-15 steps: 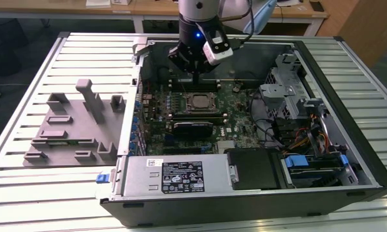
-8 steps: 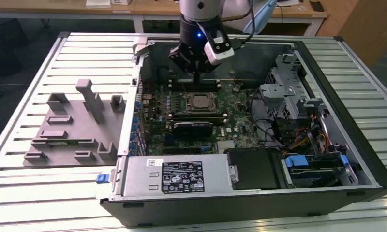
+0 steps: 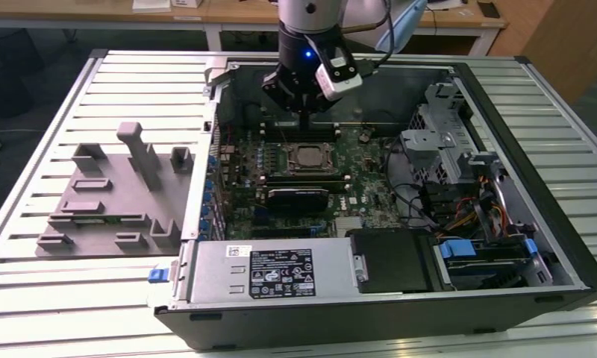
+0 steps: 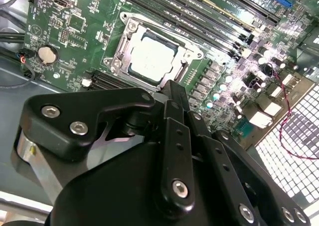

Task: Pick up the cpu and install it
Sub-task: 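Close the cpu cover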

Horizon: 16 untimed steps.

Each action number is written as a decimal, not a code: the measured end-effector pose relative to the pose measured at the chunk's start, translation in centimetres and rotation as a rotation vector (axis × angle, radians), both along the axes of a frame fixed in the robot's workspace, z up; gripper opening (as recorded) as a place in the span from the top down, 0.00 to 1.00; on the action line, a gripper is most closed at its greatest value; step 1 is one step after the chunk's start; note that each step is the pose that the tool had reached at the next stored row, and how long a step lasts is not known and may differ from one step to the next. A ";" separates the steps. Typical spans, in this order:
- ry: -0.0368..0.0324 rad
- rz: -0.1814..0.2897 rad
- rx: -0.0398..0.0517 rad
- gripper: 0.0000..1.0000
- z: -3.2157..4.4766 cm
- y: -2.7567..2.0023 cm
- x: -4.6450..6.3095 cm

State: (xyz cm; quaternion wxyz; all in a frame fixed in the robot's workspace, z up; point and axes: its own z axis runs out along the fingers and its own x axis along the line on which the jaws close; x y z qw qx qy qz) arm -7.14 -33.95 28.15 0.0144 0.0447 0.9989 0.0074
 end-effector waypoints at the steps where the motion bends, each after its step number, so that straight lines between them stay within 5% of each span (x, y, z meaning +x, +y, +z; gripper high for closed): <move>1: 0.0000 0.000 0.0000 0.89 0.00 0.00 0.1; 16: 0.0000 0.000 0.0001 0.89 -0.61 0.00 1.8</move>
